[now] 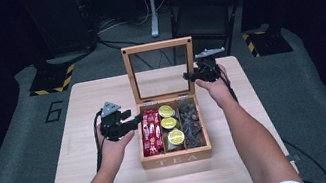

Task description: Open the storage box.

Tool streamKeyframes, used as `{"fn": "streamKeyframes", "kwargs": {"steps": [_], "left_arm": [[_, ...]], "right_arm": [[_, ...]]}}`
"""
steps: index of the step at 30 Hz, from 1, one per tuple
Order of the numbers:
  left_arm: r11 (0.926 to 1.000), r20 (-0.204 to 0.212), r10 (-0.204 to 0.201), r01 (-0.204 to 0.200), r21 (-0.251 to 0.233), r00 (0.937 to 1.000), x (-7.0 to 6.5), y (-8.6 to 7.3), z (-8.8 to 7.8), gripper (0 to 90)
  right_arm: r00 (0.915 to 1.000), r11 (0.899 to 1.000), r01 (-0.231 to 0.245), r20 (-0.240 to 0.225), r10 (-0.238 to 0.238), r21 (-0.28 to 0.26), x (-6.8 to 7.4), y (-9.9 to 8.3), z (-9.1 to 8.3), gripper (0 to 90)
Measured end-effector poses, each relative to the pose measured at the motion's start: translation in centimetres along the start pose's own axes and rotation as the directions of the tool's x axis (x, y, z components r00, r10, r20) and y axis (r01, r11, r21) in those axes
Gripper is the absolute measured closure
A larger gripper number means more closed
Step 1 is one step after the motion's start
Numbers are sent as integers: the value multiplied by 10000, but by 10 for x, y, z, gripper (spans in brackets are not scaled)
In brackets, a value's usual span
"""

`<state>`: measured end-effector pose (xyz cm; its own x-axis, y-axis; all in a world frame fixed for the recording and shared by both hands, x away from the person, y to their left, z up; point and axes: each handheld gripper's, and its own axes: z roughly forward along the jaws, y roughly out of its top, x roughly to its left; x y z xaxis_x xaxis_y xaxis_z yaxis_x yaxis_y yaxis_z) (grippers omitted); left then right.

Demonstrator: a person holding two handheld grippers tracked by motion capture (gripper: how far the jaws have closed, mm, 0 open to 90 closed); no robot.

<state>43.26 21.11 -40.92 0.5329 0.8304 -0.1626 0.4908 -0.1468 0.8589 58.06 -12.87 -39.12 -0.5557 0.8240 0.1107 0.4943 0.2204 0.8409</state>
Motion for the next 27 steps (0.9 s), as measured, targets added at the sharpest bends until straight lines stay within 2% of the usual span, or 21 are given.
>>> {"fn": "streamKeyframes", "kwargs": {"steps": [6,8,10,13,19,24,27], "left_arm": [[9999,46,27,-28,114,10000,-9,-9,3,440],[9991,-61,349,-347,258,9994,-16,-13,6,439],[9988,-115,410,-407,286,9991,-19,-17,9,439],[9992,-62,223,-221,341,9997,-23,-22,12,439],[9982,-221,-109,122,581,9997,-30,-34,21,440],[9970,-620,-65,112,764,9981,-34,-41,28,434],[9963,-571,-140,188,836,9983,-35,-43,31,431]], "right_arm": [[9999,9999,-120,26,120,-7,-1,0,3,574],[9999,9999,-123,18,123,-1,-1,0,3,574],[10000,10000,-88,24,88,-1,-1,0,2,575],[10000,10000,-35,28,35,21,-1,1,2,575],[10000,10000,-6,10,6,13,-1,1,2,575],[10000,10000,-8,-38,8,-4,-2,0,2,578],[10000,10000,-37,-65,37,-7,-2,0,2,578]]}}
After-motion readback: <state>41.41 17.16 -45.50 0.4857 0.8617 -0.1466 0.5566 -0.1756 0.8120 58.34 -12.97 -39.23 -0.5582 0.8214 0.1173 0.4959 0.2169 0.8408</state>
